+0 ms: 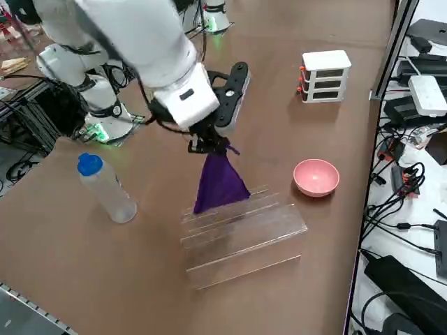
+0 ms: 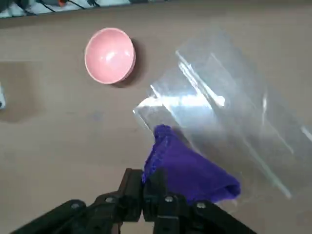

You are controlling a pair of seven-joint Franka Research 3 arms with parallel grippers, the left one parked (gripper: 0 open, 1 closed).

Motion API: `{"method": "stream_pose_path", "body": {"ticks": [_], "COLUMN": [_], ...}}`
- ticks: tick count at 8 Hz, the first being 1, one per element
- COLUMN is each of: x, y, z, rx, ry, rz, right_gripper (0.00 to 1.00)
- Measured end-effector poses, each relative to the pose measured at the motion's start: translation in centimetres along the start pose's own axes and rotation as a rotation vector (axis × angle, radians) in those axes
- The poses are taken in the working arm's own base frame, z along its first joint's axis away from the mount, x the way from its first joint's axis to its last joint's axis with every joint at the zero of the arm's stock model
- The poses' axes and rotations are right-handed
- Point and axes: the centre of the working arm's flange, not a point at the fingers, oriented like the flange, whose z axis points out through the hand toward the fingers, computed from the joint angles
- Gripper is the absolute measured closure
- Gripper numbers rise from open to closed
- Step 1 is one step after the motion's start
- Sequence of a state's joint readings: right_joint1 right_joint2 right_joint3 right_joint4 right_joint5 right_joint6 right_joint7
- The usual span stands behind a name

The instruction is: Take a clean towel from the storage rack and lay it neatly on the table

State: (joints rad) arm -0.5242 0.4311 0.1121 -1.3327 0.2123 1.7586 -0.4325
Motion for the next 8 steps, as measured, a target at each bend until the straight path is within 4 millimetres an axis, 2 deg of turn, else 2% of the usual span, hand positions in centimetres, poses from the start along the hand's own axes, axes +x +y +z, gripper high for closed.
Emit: {"method": "stream_pose_path", "body": {"ticks": [3, 5, 7, 8], "x": [-3.4, -4.6, -4.7, -4.0], "y": [-5.1, -7.4, -9.1, -9.5], "z": [1.6, 4.0, 7.3, 7.9], "rx": [-0.047, -0.045, -0.048, -0.056], "ry": [-0.015, -0.067, -0.089, -0.043], "rz": [0.256, 0.371, 0.372, 0.399], "right_gripper": [0.96, 0.96, 0.96, 0.96]}}
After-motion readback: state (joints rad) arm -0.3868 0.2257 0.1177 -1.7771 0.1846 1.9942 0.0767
